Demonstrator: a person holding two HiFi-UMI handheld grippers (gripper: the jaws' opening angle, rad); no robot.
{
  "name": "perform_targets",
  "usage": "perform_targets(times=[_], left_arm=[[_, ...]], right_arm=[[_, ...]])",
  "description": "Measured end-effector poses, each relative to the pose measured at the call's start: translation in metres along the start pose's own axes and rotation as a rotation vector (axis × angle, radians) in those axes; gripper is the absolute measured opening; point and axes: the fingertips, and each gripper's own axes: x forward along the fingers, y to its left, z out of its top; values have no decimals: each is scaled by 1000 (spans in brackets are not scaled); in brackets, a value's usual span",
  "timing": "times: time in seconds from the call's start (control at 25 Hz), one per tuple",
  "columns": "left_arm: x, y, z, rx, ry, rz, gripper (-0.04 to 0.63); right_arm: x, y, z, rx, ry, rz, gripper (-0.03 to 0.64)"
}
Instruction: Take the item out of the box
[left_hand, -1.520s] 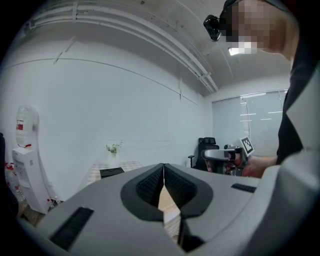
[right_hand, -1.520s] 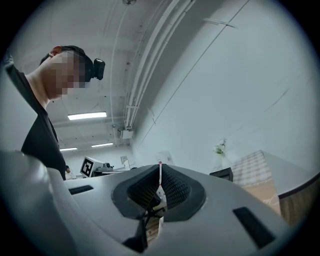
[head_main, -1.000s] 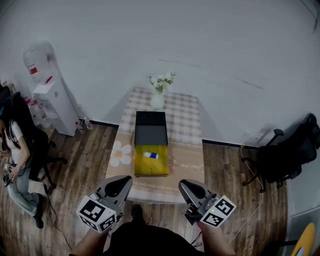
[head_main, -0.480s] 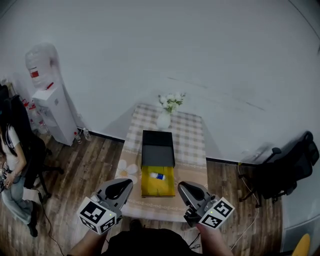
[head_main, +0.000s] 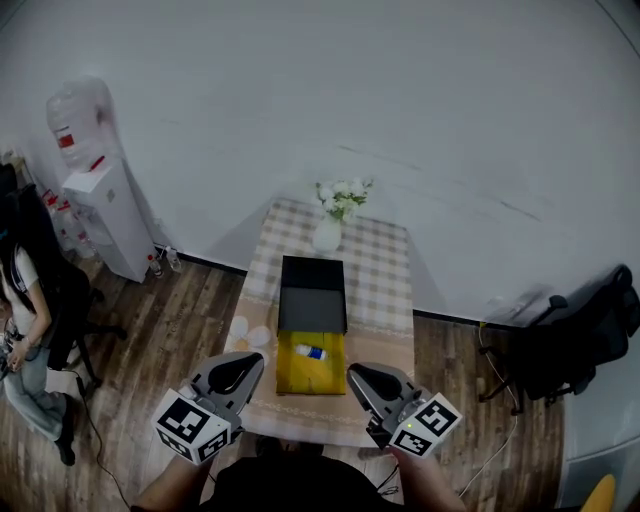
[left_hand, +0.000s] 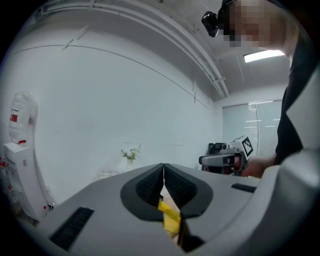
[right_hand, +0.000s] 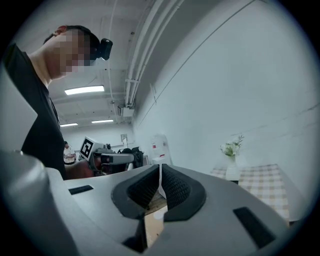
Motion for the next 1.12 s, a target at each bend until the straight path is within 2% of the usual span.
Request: perform_targets(times=[0.16, 0.4, 0.64, 0.84, 1.12], left_arm=[[15, -5, 2, -7, 10, 16, 15], [26, -10, -12, -31, 45, 40, 15], [25, -4, -27, -71, 68, 79, 15], [21, 5, -35, -105, 72, 108, 15], [9, 21, -49, -142, 72, 151, 15]], right_arm=[[0, -26, -13, -16, 69, -12, 40], [13, -44, -36, -12, 150, 34, 40], [37, -52, -63, -55, 252, 79, 40], [60, -62, -92, -96, 378, 106, 41], [91, -66, -138, -91, 544, 163, 66]])
